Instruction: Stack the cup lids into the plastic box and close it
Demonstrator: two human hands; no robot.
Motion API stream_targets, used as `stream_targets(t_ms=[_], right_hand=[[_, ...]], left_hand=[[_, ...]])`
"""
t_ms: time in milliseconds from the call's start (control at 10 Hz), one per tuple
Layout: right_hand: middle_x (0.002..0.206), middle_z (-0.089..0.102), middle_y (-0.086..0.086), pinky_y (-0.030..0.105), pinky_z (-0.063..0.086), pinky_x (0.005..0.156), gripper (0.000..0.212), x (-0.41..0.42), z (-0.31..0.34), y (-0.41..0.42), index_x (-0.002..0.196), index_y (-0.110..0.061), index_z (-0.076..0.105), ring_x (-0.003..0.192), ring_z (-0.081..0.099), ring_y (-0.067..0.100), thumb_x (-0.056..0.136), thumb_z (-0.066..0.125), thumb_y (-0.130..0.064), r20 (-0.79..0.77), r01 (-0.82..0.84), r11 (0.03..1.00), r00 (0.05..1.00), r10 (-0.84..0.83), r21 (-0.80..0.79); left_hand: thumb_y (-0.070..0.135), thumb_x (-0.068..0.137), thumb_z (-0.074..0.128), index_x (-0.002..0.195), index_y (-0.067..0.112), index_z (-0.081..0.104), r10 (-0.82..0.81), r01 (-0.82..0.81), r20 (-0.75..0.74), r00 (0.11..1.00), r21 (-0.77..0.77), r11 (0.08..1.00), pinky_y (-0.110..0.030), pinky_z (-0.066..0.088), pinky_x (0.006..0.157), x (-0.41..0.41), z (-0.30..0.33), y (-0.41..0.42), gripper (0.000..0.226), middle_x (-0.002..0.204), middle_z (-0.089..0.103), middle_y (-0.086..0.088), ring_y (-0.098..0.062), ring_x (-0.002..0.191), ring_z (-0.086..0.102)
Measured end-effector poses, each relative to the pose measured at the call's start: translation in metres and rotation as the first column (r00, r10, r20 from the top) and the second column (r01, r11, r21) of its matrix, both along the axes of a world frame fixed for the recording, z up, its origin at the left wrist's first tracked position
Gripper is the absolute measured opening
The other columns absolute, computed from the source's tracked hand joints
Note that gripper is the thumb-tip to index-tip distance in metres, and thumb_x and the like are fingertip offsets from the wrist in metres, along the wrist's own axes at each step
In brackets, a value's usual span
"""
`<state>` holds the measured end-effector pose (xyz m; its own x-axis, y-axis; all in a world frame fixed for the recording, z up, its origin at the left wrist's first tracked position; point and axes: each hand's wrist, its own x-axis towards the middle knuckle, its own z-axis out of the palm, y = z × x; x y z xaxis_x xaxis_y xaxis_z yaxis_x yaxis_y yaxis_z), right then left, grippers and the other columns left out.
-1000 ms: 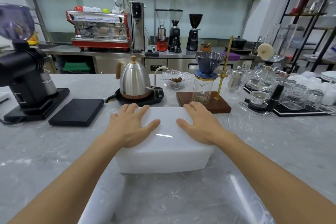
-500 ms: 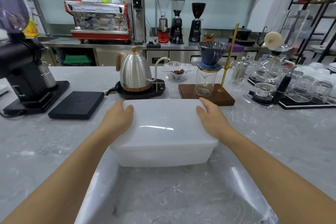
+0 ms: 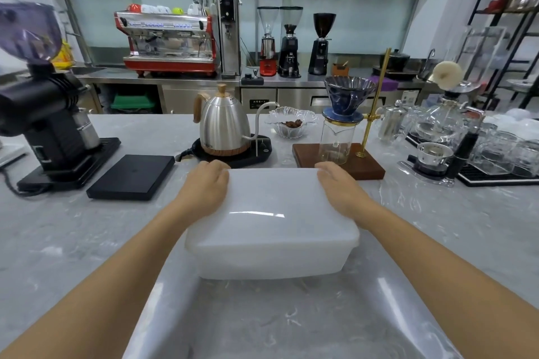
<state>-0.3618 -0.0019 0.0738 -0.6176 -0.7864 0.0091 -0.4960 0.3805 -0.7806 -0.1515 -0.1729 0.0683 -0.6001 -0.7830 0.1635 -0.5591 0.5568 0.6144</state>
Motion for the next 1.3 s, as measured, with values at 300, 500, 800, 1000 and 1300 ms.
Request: stream_targets(t_ms=[300,500,800,1000,1300], right_hand=[[0.079,0.067,-0.002,0.025,0.045,0.052,0.040,-0.025,-0.011,-0.017,0.088,-0.013,0.063,0.069,0.064,0.015,0.098,0.051,-0.050,0.425,0.294,0.956,0.863,-0.272,0.013],[0.072,0.064,-0.004,0.017,0.042,0.039,0.035,-0.028,-0.009,-0.022,0.073,-0.022,0.061,0.059,0.061,0.010,0.102,0.049,-0.039,0.365,0.266,0.964,0.899,-0.244,-0.012],[0.124,0.062,-0.004,0.022,0.042,0.083,0.034,-0.021,-0.008,-0.020,0.125,-0.022,0.064,0.108,0.056,0.012,0.106,0.036,-0.020,-0.017,0.000,0.997,1.000,-0.001,-0.078],[0.146,0.055,-0.003,0.024,0.031,0.103,0.040,-0.021,-0.003,-0.024,0.140,-0.021,0.056,0.136,0.047,0.017,0.103,0.043,-0.030,-0.313,-0.104,0.991,0.942,0.125,0.082],[0.160,0.034,0.004,0.046,0.032,0.116,0.050,-0.009,0.016,-0.024,0.150,-0.021,0.037,0.146,0.033,0.026,0.105,0.025,-0.039,-0.560,-0.059,0.900,0.764,0.320,0.433]], left_hand=[[0.056,0.101,0.049,0.119,0.018,0.061,0.395,-0.225,-0.133,0.909,0.641,0.734,-0.028,0.042,0.062,-0.003,-0.015,-0.028,0.044,0.094,0.064,0.003,-0.015,0.079,0.060],[0.049,0.103,0.050,0.108,0.016,0.063,0.380,-0.207,-0.149,0.913,0.633,0.746,-0.029,0.045,0.067,-0.005,-0.015,-0.034,0.035,0.095,0.065,-0.002,-0.020,0.081,0.062],[0.018,0.105,0.049,0.121,0.017,0.072,0.089,-0.093,-0.155,0.984,-0.022,0.995,-0.034,0.048,0.090,-0.004,-0.004,-0.009,0.028,0.119,0.069,0.001,-0.024,0.111,0.064],[0.037,0.104,0.050,0.124,0.028,0.075,-0.151,0.157,0.052,0.987,-0.164,0.974,-0.041,0.049,0.104,-0.007,0.006,0.004,0.033,0.133,0.071,0.010,-0.018,0.128,0.060],[0.035,0.108,0.029,0.091,0.015,0.067,-0.059,0.246,0.429,0.901,-0.396,0.885,-0.045,0.040,0.103,-0.017,0.028,0.013,0.046,0.101,0.064,-0.005,-0.026,0.107,0.057]])
